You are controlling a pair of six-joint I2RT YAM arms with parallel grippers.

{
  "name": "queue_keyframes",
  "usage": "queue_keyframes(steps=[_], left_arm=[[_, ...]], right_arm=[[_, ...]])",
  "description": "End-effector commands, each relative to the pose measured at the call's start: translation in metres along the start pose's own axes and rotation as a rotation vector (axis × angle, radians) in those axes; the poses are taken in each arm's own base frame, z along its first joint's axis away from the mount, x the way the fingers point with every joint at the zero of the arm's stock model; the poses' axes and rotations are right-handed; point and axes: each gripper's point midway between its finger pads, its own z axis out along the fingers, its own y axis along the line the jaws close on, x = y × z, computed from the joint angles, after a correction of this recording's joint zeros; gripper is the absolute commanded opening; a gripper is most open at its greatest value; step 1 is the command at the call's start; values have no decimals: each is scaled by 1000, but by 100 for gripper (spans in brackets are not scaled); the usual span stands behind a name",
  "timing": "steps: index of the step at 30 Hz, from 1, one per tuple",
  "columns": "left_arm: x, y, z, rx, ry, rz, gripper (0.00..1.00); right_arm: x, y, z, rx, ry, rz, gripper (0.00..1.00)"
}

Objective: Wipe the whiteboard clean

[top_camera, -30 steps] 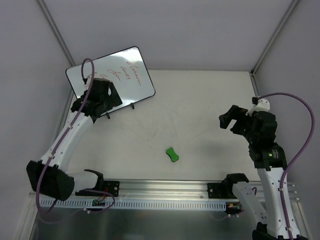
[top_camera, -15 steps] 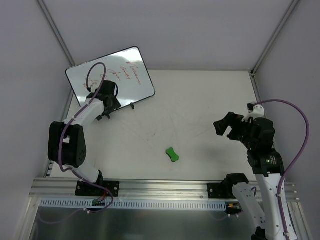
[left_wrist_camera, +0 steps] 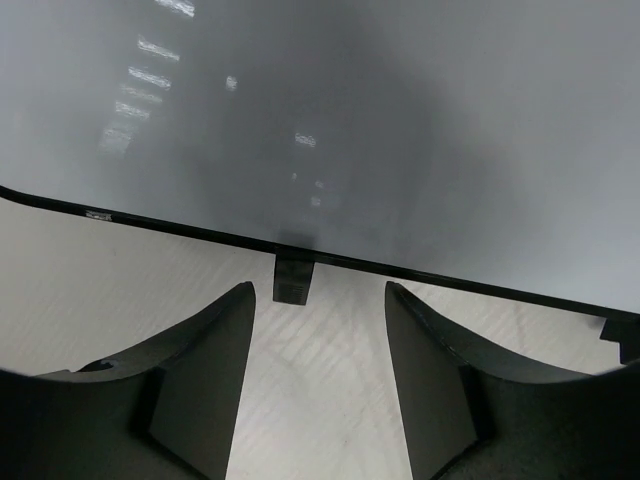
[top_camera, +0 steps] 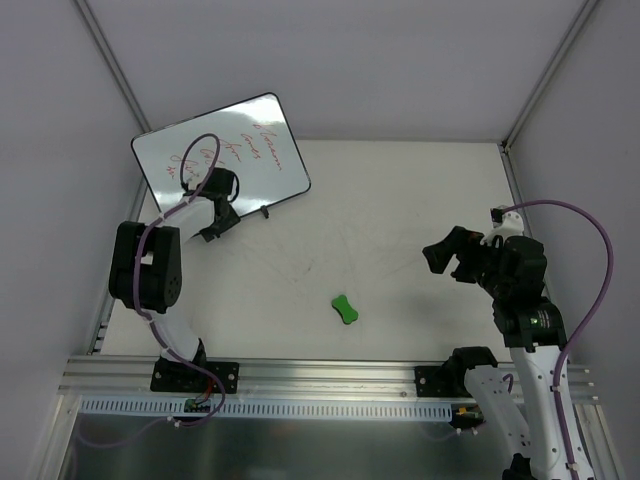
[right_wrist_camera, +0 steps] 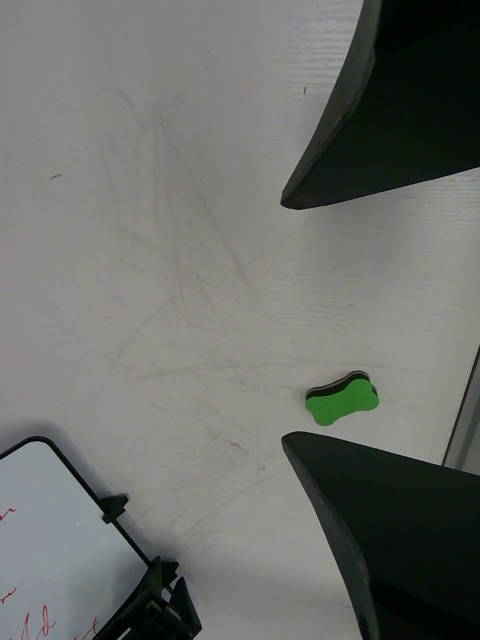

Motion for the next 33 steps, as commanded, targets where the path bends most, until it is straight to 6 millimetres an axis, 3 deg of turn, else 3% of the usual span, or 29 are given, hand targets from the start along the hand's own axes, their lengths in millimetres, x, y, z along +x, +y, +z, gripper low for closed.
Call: queue_keyframes(steps=[1,8,12,19,20,24,33], left_arm=[[-6,-1,5,2,-15,-11,55],[-4,12,17,-19,15,-31,53],[-9,9,16,-7,12,-25,48],[-4,3,18,13,39,-16,19],[0,4,18,13,46,-15,12],[10,0,10,32,54,-11,2],[49,-34,-13,98,96,-71,0]], right_arm=[[-2,8,1,-43,-11,16,99],[3,9,0,-51,-8,40,99],[6,12,0,-65,4,51,99],[7,12,-3,-69,-9,68,99],[7,12,-4,-71,-13,65,99],[8,13,-6,-73,-22,67,99],[8,15,-10,-92,-36,51,99]])
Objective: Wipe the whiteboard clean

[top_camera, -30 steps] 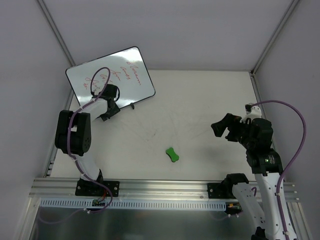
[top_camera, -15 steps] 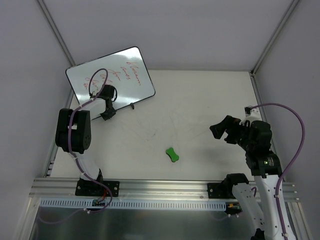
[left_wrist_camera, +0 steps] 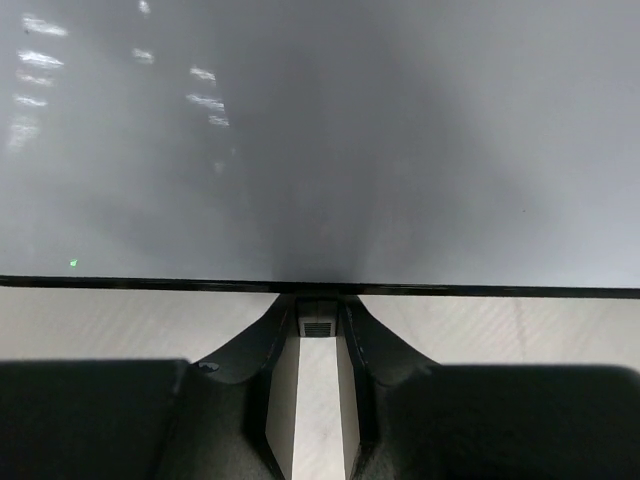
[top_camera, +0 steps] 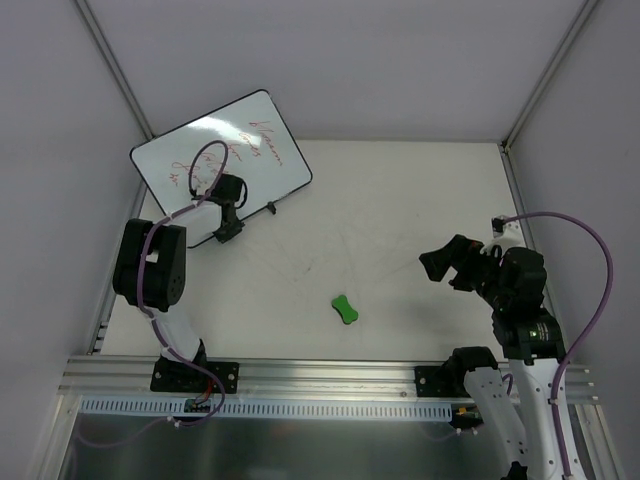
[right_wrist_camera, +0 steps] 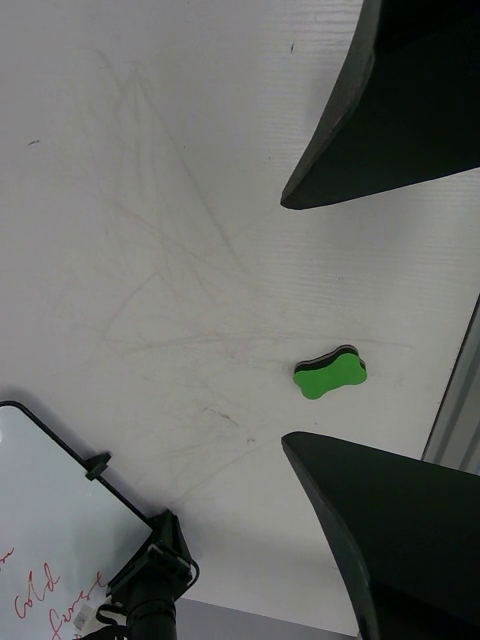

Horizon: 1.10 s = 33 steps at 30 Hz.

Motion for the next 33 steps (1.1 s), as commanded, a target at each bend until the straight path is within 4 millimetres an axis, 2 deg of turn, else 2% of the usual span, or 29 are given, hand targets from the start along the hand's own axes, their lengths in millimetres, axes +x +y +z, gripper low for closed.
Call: queue_keyframes(steps=[1,6,10,15,18,23,25,26,28,30,33], left_arm=[[27,-26,-19,70,56,-84,0],[54,-48,-21,78,112,-109,0],[69,-68,-27,80,120,-129,0],[75,-93,-33,77,115,-125,0],[81,-103,-34,77,126,-139,6],[81,-106,-42,80,125,-147,42],[78,-108,-49,96,108,-123,51],[73,-110,-56,112,99,-120,63],[68,-112,-66,137,90,-106,75],[57,-115,-83,177,59,-104,87],[37,-121,-114,253,2,-65,98]], right_arm=[[-6,9,-4,-44,-36,-13,99],[-1,12,-7,-70,-27,-15,99],[2,15,-9,-87,-28,-14,99],[5,16,-12,-100,-29,-16,99],[6,17,-13,-102,-24,-18,99],[7,17,-17,-103,-31,-31,99],[6,17,-18,-101,-34,-34,99],[6,17,-18,-102,-35,-37,99],[6,17,-18,-102,-33,-41,99],[6,16,-17,-96,-31,-43,99],[6,13,-16,-87,-33,-53,99]])
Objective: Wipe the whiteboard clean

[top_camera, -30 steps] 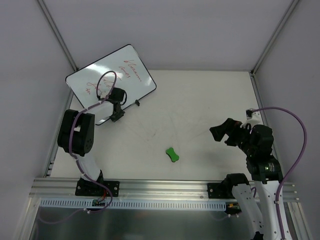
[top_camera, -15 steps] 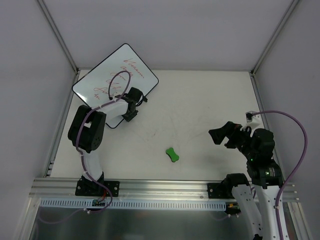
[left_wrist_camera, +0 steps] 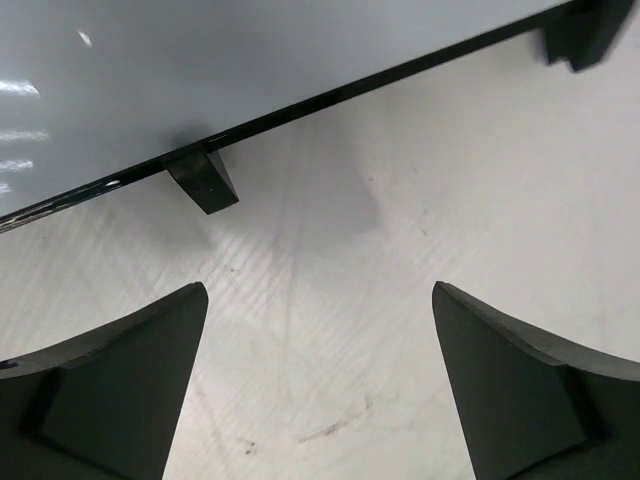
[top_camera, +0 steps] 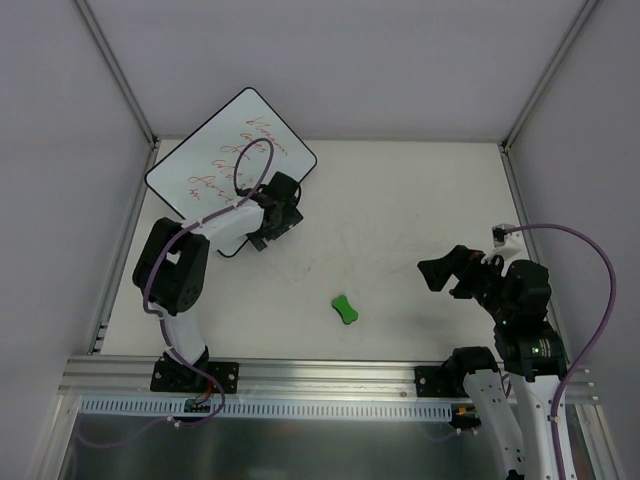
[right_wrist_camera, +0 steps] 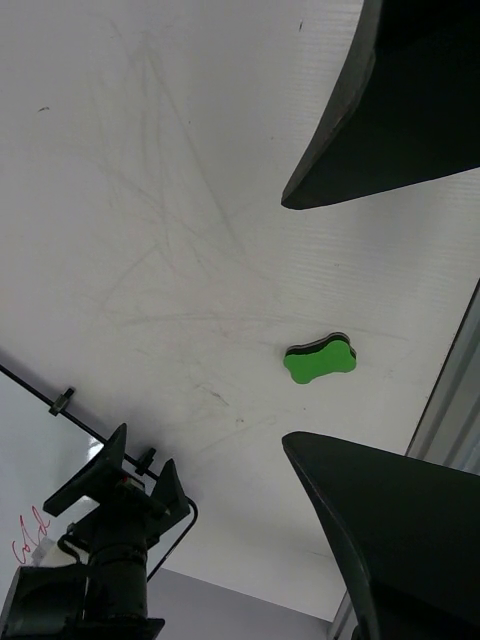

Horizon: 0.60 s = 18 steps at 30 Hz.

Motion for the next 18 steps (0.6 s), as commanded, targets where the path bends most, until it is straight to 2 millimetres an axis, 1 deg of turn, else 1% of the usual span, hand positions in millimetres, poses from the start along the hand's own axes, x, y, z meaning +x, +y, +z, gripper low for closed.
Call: queue_keyframes(steps=[1,2,3,4,5,6,7,8,9,10,11,12,13,14,15,16,17,18], left_arm=[[-34,-23,-59,144,-86,66,99],[-43,-27,-70,171,-110,85,99],[-57,-28,-89,203,-162,152,99],[-66,-29,-100,222,-194,191,99],[-78,-33,-115,251,-232,226,99],[-94,-31,-134,282,-273,241,99],[-104,-28,-144,295,-303,306,99],[-115,-27,-156,318,-325,325,99],[-137,-16,-170,336,-361,307,99],[-141,-14,-178,384,-349,359,99],[-150,-10,-185,419,-358,372,98],[-161,-2,-199,453,-383,366,98],[-185,19,-197,432,-411,349,97],[-188,23,-200,485,-405,361,97],[-195,31,-207,511,-421,365,96],[-213,53,-205,485,-448,349,96],[-214,58,-207,542,-430,354,96],[-218,65,-206,558,-424,349,95]], right_arm=[[-2,1,-2,-5,-6,-29,99],[-3,-1,-1,5,-10,-40,99],[-3,-1,-2,5,-12,-49,99],[-5,-2,-2,8,-16,-58,99],[-4,-2,-2,7,-14,-72,99],[-4,-5,-1,9,-15,-109,99],[-4,-4,-1,1,-15,-133,99],[-4,-5,0,2,-12,-142,99],[-4,-5,-1,-3,-8,-173,99],[-3,-5,0,-8,-1,-197,99],[-3,-4,0,-20,4,-206,99],[-3,0,0,-38,11,-210,99],[-2,2,1,-54,19,-212,99],[0,4,3,-70,37,-208,99],[1,13,4,-121,45,-211,99],[1,16,6,-143,51,-208,99],[1,22,9,-180,55,-198,99],[1,25,10,-200,57,-196,99]])
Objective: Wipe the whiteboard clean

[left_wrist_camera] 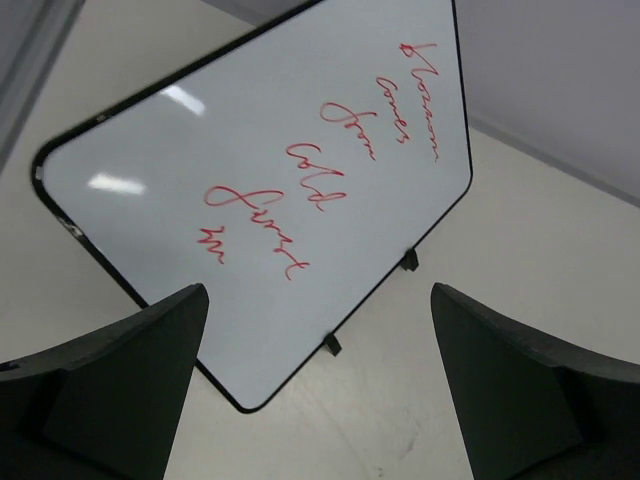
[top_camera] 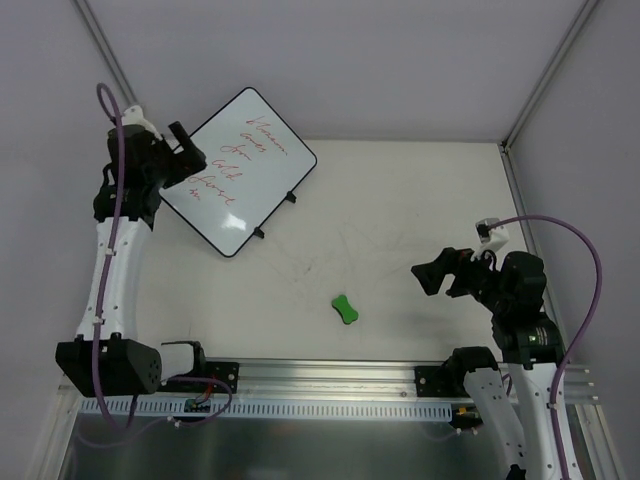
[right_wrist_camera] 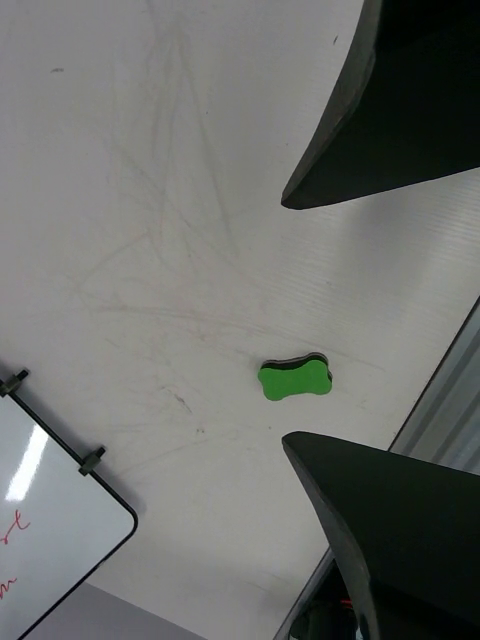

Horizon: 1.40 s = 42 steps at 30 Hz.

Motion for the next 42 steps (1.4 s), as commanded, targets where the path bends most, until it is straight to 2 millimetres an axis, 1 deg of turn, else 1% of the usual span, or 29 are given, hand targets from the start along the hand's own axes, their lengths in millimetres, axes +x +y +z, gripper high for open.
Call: queue_keyframes(steps=[1,2,3,4,5,6,7,8,9,10,12,14,16,17,19,22,23,24,26,27,30,31,34,38,40,41,42], left_arm=[[6,13,-6,165,58,96,95],[0,31,-5,132,40,75,95],[1,33,-2,160,36,73,94],[0,36,-1,174,30,70,90],[-2,52,2,158,24,46,88],[-1,55,5,186,31,30,88],[-8,61,8,193,8,3,88],[-6,72,12,193,11,-34,88],[-10,92,16,176,6,-78,88],[-11,92,16,217,9,-106,88],[-15,103,24,217,-12,-104,88],[-18,106,26,219,-22,-78,89],[-19,113,28,222,-22,-69,89],[-19,112,29,235,-19,-62,88],[-14,122,37,226,-3,-57,89],[-5,127,47,254,26,-31,89],[-3,130,49,255,31,-27,89],[3,134,56,262,51,-35,89],[6,140,63,274,62,-27,88],[13,143,69,293,87,-39,87],[14,149,75,324,95,-50,85],[15,147,75,350,97,-35,84],[20,160,84,325,108,-42,83],[22,157,88,389,123,-46,83],[24,158,95,419,137,-62,80],[21,156,96,439,137,-64,78],[24,153,99,477,149,-77,75]], right_arm=[[-10,23,7,-148,-18,-43,99],[-10,25,8,-167,-18,-41,99],[-12,31,10,-206,-21,-48,99],[-12,34,11,-226,-18,-51,99],[-13,37,11,-244,-14,-54,99],[-13,40,12,-271,-5,-56,99],[-16,44,12,-288,-5,-62,99],[-17,46,12,-301,-3,-68,99],[-17,50,11,-328,3,-84,99],[-17,52,12,-344,13,-92,99],[-21,57,11,-372,12,-117,99],[-20,59,13,-391,20,-138,99],[-22,66,12,-428,22,-156,99],[-20,68,13,-441,32,-157,99],[-17,77,11,-492,50,-172,99],[-10,85,10,-547,77,-185,99],[-9,86,11,-554,85,-184,99],[-8,88,11,-569,94,-184,99],[-5,86,14,-571,106,-186,99],[-7,85,16,-561,105,-185,99],[-7,86,18,-571,119,-174,99],[-6,86,20,-576,128,-171,99],[-4,85,24,-578,145,-166,99],[-3,84,32,-583,177,-158,99],[-3,85,35,-586,188,-158,99],[-3,86,36,-588,192,-159,99],[-2,84,40,-583,204,-152,99]])
